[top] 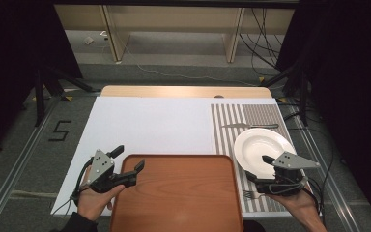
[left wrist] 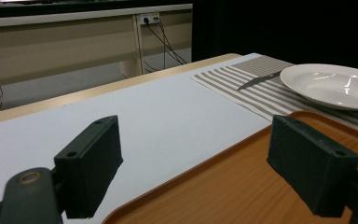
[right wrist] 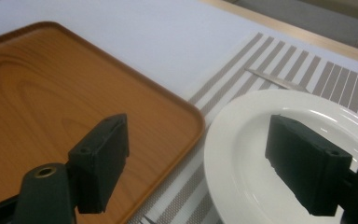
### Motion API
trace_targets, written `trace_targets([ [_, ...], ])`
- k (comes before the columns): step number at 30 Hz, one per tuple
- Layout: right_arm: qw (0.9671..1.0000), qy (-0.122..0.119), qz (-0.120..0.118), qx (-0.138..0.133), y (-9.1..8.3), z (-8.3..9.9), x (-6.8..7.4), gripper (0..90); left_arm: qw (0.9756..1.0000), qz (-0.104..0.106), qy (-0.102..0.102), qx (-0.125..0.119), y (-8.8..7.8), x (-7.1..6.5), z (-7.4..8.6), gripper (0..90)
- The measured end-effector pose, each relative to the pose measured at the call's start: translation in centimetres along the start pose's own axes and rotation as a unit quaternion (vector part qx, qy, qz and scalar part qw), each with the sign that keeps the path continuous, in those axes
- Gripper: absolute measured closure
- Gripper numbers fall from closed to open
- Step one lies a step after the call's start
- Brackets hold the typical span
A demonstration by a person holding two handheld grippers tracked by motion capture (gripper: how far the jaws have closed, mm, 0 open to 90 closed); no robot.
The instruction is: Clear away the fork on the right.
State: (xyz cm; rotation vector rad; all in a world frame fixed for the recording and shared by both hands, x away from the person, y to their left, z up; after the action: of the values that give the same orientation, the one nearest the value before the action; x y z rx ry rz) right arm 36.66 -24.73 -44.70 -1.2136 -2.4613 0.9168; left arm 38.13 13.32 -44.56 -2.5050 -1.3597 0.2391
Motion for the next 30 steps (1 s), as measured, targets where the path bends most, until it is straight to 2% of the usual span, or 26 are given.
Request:
trace_targets([
  [11,0.9988,-0.004,-0.003,0.048,-0.2,1.7,-0.7,23.5,1.0,0.0,0.001,0.0,0.0,0.0,0.0,16.7],
  [15,0.997,-0.013,-0.011,0.075,-0.1,2.6,-0.8,23.5,1.0,0.001,0.001,0.001,0.0,0.0,0.0,16.8],
  [22,0.9951,-0.021,-0.014,0.096,-0.1,3.2,-0.9,23.5,1.0,0.0,0.001,-0.001,0.0,0.0,0.0,16.8],
  [23,0.9938,-0.023,-0.014,0.108,0.0,3.6,-0.9,23.5,1.0,0.0,0.0,-0.001,0.0,0.0,0.0,16.7],
  [25,0.9933,-0.025,-0.013,0.112,0.0,3.7,-0.9,23.6,1.0,0.0,0.0,-0.001,0.0,0.0,0.0,16.8],
  [30,0.9895,-0.036,-0.018,0.139,0.0,4.5,-0.9,24.0,1.0,0.0,0.0,-0.001,0.0,0.0,0.0,16.8],
])
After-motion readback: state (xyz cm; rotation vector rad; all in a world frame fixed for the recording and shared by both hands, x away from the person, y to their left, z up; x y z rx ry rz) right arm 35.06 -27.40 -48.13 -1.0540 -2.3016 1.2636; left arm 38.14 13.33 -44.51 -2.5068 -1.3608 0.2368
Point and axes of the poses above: each handheld gripper's, and its own axes: y roughly forward along the jaws, z roughly out of its underside, x roughly to its left, the point moved 9 cm from there along y, roughly forward along the jaws, and after that the axes turned 5 degrees about x, right-handed, at the moved point
